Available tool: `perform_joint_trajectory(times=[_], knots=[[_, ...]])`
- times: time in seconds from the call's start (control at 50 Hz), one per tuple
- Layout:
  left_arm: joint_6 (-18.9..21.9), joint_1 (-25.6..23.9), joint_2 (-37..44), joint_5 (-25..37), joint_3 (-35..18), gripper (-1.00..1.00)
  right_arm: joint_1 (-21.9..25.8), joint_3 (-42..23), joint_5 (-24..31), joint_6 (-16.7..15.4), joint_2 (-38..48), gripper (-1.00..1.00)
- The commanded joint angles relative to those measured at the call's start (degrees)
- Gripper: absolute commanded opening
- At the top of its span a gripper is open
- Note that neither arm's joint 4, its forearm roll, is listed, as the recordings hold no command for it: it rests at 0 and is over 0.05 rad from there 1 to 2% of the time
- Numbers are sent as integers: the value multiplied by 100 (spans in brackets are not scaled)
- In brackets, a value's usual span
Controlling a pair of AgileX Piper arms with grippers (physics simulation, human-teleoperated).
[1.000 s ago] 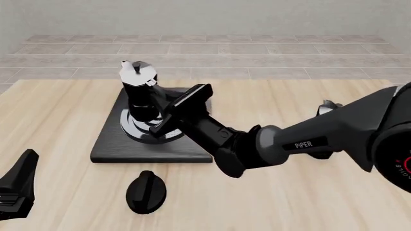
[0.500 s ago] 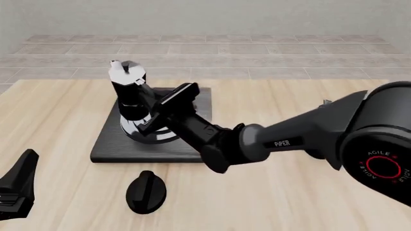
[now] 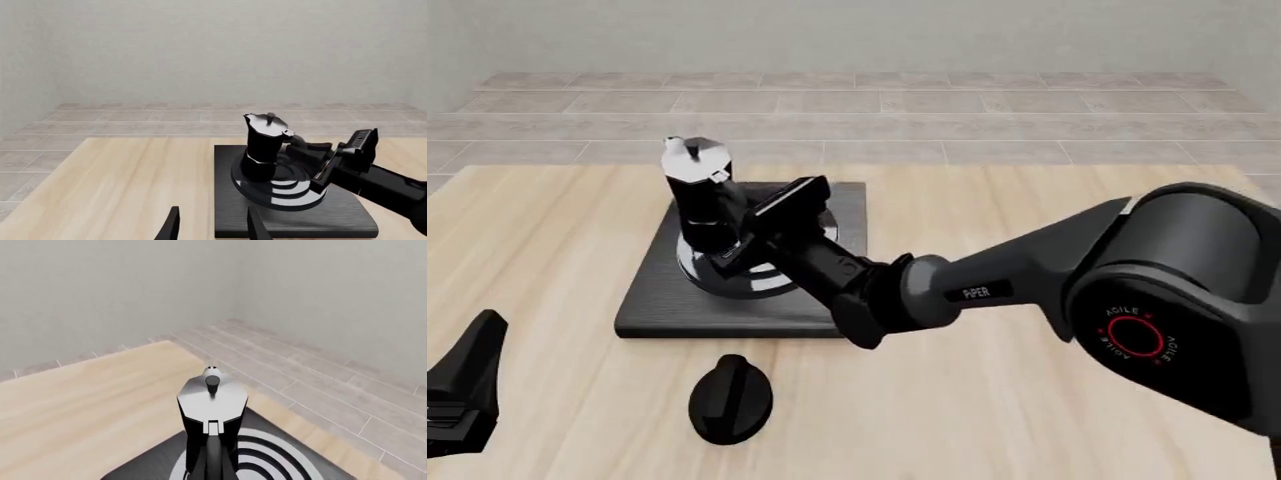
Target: Put both moka pots on the stove.
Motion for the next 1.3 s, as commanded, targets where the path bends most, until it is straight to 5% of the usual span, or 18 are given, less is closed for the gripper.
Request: perform_joint_trajectory(times=[0.02, 0.36, 0.38, 0.88, 1.3], knots=[[0, 0, 0, 0, 0, 100, -9, -285, 47, 74, 49, -100], [0, 0, 0, 0, 0, 100, 69, -267, 225, 106, 155, -100], [0, 0, 0, 0, 0, 100, 61, -265, 233, 96, 162, 100], [0, 0, 0, 0, 0, 100, -194, 519, 308, 201, -521, 100], [0, 0, 0, 0, 0, 100, -667, 1944, -197, 250, -1724, 100]])
